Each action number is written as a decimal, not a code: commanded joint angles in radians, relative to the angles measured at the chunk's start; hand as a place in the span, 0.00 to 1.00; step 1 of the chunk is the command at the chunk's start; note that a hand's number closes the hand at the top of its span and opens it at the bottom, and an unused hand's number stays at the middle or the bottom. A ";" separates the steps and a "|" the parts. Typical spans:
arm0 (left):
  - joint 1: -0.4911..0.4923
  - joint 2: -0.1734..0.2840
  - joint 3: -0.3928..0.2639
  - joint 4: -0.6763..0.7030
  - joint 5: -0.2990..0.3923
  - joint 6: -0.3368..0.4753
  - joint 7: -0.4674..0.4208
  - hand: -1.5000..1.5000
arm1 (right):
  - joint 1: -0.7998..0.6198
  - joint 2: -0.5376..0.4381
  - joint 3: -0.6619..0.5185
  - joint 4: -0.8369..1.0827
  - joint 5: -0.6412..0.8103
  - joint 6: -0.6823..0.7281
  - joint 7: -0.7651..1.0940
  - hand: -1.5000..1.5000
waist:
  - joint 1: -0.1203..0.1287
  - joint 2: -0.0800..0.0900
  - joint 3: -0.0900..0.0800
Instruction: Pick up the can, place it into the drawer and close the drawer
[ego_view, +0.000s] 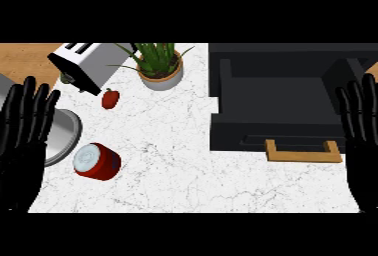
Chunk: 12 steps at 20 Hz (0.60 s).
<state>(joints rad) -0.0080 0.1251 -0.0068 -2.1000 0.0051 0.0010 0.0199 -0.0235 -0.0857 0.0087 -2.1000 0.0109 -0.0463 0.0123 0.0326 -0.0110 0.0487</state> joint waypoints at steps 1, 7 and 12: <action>0.041 0.042 0.021 -0.057 0.050 -0.060 -0.007 0.00 | -0.013 0.020 0.005 0.041 -0.003 -0.004 -0.034 0.00 | -0.015 0.009 -0.048; 0.178 0.120 -0.006 0.018 0.186 -0.214 0.097 0.00 | 0.073 -0.017 -0.051 0.096 -0.019 -0.004 0.112 0.00 | -0.023 0.019 -0.049; 0.312 0.170 0.055 -0.061 0.263 -0.302 0.099 0.00 | 0.108 -0.047 -0.079 0.003 -0.040 0.005 0.226 0.00 | -0.025 0.008 -0.049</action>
<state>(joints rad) 0.1879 0.2638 0.0298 -2.1354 0.2389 -0.2366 0.1137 0.0466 -0.1141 -0.0403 -2.0756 -0.0079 -0.0473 0.1609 0.0084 -0.0016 0.0018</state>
